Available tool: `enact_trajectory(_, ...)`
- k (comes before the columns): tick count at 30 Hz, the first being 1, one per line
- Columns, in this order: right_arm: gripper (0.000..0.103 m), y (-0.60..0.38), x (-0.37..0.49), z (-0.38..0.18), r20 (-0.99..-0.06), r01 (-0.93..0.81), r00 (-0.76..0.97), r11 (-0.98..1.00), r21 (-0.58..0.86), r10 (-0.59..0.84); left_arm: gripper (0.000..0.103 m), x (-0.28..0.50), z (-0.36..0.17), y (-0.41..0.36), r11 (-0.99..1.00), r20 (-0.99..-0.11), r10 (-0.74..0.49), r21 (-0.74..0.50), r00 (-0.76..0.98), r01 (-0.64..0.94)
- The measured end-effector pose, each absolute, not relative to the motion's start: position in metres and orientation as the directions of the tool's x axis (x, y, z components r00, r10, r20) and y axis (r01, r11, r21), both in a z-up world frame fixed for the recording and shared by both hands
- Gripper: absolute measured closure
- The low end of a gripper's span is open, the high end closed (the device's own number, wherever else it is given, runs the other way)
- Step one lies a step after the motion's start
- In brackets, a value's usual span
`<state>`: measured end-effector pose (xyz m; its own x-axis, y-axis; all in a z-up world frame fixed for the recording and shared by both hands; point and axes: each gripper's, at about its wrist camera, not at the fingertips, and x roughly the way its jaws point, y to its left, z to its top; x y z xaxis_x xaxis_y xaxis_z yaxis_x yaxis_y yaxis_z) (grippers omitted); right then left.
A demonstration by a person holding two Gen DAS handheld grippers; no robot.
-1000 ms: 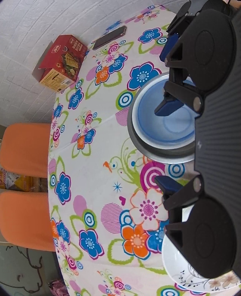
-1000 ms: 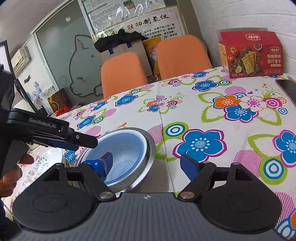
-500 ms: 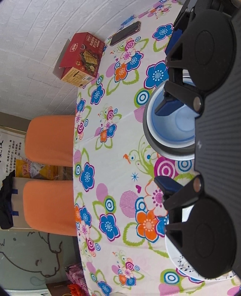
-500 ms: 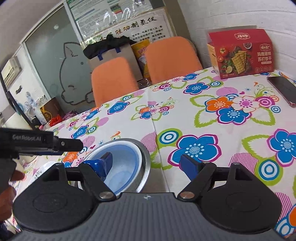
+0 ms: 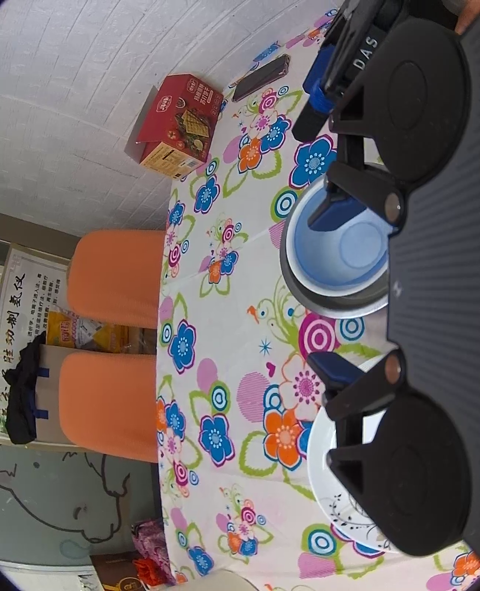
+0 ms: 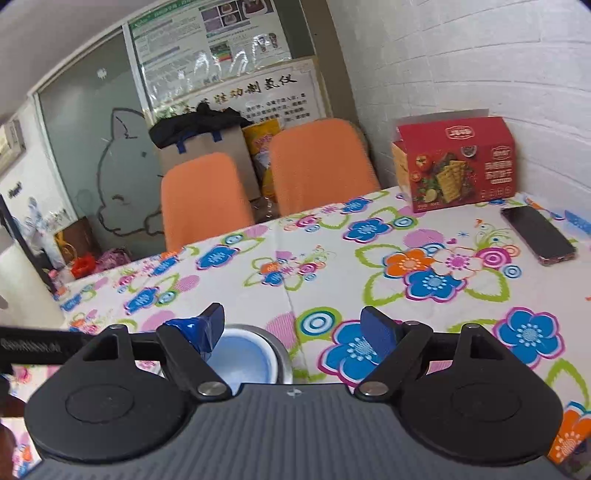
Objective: Organize plates and bowls
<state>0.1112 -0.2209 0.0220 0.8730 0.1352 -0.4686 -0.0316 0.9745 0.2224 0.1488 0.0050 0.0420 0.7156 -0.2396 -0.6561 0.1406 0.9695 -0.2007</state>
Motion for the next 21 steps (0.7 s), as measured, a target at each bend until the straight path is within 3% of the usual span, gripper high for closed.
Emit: enact_trajectory(21, 0.035, -0.215, 0.105, 0.006, -0.51, -0.054, 0.845, 0.975, 0.216, 0.16, 0.03, 0.158, 0.037, -0.003, 0.974, -0.698, -0.223, -0.125, 0.681, 0.19)
